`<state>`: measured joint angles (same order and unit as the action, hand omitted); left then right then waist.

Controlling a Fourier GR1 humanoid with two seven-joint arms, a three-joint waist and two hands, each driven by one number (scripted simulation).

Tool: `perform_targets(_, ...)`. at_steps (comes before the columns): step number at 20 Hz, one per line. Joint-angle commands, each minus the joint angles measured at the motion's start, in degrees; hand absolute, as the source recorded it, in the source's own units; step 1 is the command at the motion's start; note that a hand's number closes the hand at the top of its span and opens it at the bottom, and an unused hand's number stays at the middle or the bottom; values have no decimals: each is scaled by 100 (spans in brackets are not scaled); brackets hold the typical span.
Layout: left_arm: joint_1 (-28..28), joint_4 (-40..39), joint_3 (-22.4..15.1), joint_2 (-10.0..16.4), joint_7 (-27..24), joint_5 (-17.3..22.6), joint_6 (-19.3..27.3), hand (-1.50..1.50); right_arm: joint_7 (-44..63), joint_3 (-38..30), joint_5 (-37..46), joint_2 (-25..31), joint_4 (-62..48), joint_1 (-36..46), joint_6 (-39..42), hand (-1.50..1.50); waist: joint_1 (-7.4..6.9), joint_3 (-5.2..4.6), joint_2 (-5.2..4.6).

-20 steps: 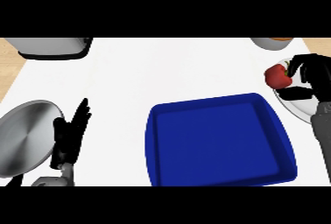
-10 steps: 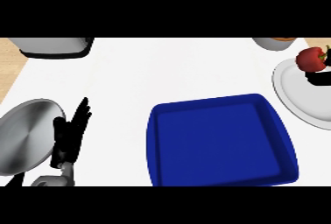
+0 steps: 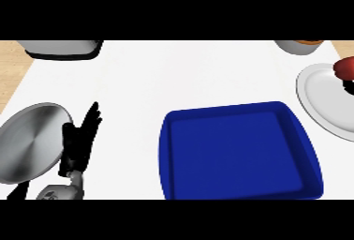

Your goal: Pick the bell pepper from the tray and place it in the plate

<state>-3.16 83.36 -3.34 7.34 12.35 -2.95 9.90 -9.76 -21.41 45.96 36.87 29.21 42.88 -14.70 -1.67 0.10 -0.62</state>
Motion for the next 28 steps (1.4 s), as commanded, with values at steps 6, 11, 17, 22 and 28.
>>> perform_targets(6, -5, 71, -5, 36, -76, 5, -130, 0, -453, 42, 197, 468, -1594, 285, 668, 150, -109, 11, -47)
perform_targets(11, -250, -173, 101, 87, -87, 53, -212, 0, -252, 230, 354, 521, -2009, 463, 1547, -150, -132, 11, -66)
perform_targets(17, -51, -2, 10, -42, -100, -47, -64, 0, -1664, -84, 2, 689, -2043, 110, 1814, -150, -111, 27, -68)
perform_targets(22, -93, -47, 122, 40, -23, -20, -67, 0, -2381, -1071, -1065, 753, -1952, 493, 2381, -150, -25, 28, -25)
perform_targets(28, -85, -80, 119, -51, -103, 0, -39, 0, -2686, -2045, -2064, 1143, -2271, 175, 3216, -150, -7, 29, -48)
